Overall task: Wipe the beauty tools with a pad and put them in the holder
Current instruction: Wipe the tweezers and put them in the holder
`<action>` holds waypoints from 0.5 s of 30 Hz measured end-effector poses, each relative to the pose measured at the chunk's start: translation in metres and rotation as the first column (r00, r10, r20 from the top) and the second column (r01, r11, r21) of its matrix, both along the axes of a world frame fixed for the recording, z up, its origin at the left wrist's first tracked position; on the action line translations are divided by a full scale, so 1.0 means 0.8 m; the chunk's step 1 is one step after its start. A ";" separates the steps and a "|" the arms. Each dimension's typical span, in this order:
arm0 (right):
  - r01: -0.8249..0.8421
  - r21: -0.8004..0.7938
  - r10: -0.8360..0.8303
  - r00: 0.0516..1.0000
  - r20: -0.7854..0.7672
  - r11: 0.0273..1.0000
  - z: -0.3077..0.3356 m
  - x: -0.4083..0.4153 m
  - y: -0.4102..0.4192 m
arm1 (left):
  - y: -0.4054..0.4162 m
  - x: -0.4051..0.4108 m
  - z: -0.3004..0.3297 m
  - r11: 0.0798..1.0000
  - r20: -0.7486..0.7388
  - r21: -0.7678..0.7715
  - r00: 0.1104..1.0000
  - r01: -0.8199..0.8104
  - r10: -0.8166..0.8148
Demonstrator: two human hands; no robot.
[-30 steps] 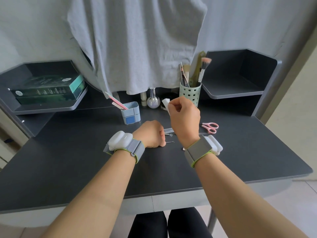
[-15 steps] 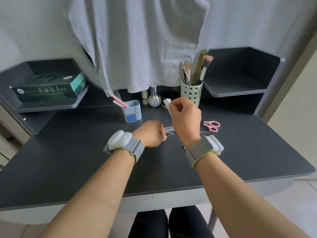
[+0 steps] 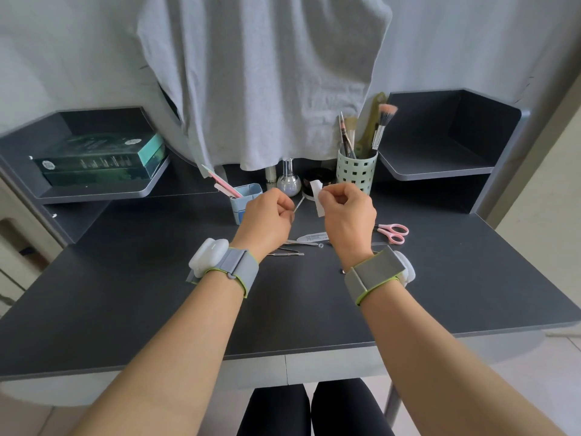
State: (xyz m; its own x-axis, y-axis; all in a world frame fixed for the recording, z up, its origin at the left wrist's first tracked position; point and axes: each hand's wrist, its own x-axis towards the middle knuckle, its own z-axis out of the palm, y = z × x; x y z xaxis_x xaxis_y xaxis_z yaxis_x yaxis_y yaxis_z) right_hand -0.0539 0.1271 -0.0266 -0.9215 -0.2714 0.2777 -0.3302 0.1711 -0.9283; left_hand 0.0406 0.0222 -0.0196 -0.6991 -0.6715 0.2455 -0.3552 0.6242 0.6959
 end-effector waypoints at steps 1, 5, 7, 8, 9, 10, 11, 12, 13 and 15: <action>-0.004 -0.012 0.005 0.999 0.032 1.000 0.000 0.001 -0.001 | -0.001 0.002 0.000 1.000 -0.019 0.018 1.000 -0.010 0.010; -0.026 -0.077 0.039 0.986 0.161 0.997 -0.005 0.002 -0.005 | 0.000 0.005 0.001 1.000 -0.083 0.021 0.996 -0.018 0.020; -0.047 -0.112 0.071 0.974 0.215 0.993 -0.008 0.005 -0.008 | 0.001 0.007 0.000 1.000 -0.098 0.015 0.995 -0.024 0.025; -0.063 -0.130 0.094 0.966 0.242 0.989 -0.009 0.007 -0.010 | 0.002 0.007 0.000 1.000 -0.101 0.014 0.995 -0.025 0.027; -0.085 -0.156 0.125 0.955 0.268 0.984 -0.010 0.009 -0.012 | 0.002 0.007 0.000 1.000 -0.104 0.015 0.994 -0.026 0.028; -0.113 -0.186 0.165 0.943 0.289 0.976 -0.010 0.011 -0.014 | 0.003 0.007 0.000 0.999 -0.106 0.020 0.994 -0.025 0.027; -0.145 -0.217 0.208 0.930 0.303 0.965 -0.010 0.013 -0.016 | 0.003 0.007 -0.001 0.999 -0.110 0.028 0.994 -0.023 0.026; -0.177 -0.238 0.248 0.918 0.310 0.955 -0.010 0.015 -0.017 | 0.004 0.007 -0.001 0.999 -0.115 0.036 0.993 -0.018 0.022; -0.206 -0.250 0.280 0.907 0.315 0.946 -0.009 0.017 -0.018 | 0.005 0.007 -0.001 0.999 -0.118 0.044 0.993 -0.013 0.018; -0.246 -0.256 0.320 0.895 0.311 0.935 -0.010 0.020 -0.020 | 0.007 0.008 -0.001 0.999 -0.122 0.051 0.992 -0.007 0.013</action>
